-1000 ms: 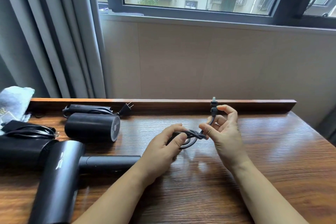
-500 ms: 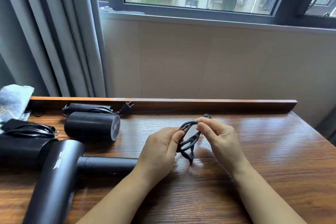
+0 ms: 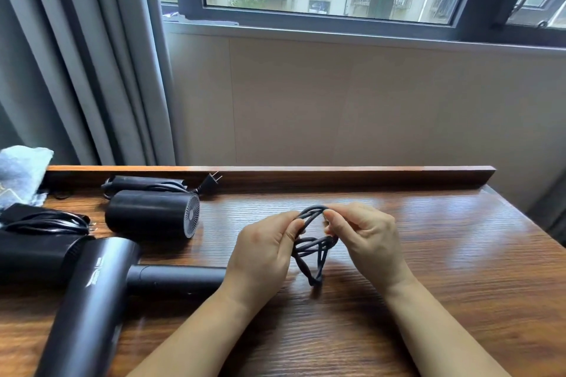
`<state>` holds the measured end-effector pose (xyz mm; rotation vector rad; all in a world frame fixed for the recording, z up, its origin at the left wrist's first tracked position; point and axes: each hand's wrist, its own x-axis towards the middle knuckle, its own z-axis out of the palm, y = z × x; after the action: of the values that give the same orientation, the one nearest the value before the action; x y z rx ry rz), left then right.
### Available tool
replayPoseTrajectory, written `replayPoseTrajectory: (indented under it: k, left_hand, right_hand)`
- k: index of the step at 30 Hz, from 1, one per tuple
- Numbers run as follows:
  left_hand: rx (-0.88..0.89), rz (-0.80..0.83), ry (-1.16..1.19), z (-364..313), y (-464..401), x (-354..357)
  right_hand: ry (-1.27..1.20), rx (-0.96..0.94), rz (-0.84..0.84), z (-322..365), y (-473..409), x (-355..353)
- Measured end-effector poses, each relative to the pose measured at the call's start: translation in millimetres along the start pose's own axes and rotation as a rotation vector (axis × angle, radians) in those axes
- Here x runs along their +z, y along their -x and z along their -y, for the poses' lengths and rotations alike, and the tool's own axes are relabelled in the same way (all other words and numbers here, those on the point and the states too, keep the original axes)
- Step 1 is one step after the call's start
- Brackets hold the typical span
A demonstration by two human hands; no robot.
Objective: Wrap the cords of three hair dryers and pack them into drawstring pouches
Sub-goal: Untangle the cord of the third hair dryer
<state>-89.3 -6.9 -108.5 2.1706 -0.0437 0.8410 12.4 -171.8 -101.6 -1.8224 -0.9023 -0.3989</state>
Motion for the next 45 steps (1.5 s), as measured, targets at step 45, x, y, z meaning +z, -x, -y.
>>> replayPoseTrajectory:
  k: [45]
  left_hand:
    - [-0.414,0.013,0.715,-21,-5,0]
  right_hand:
    - [-0.840,0.746,0.129,4,-8,8]
